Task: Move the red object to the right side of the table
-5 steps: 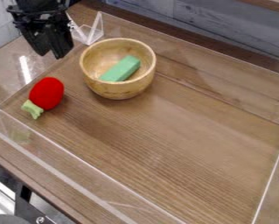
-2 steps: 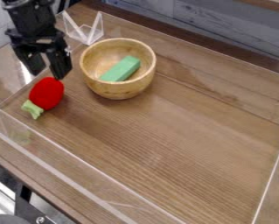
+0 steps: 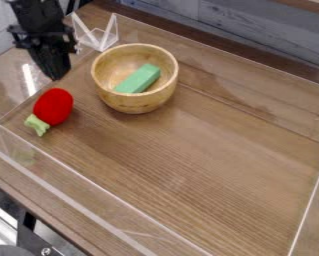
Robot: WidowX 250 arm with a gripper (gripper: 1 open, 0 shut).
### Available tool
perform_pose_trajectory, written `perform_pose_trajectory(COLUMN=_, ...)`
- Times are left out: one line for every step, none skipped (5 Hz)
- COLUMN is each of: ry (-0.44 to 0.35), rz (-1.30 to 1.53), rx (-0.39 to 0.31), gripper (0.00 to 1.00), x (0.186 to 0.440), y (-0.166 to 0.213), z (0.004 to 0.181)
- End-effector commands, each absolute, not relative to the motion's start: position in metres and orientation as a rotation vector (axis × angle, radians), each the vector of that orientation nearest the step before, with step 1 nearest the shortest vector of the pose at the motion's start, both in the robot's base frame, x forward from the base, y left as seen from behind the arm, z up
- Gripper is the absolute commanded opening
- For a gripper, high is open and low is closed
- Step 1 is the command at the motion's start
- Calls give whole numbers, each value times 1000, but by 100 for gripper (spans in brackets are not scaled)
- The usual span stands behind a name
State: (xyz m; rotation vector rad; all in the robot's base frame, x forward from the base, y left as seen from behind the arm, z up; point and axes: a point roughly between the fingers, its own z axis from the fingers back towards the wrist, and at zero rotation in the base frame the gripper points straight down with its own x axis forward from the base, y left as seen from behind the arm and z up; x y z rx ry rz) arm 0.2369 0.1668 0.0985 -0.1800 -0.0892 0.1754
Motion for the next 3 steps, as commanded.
perform_pose_trajectory(ry=-174, rz=179, rx=-164, gripper=0, x=241, y=155, z=139)
perform_pose_trajectory(ry=-150, rz=118, rx=-166, gripper=100, x=235, y=162, z=125)
perform_pose_trajectory(ry=-135, rz=124, rx=-166, gripper=100, x=220, y=180, z=118)
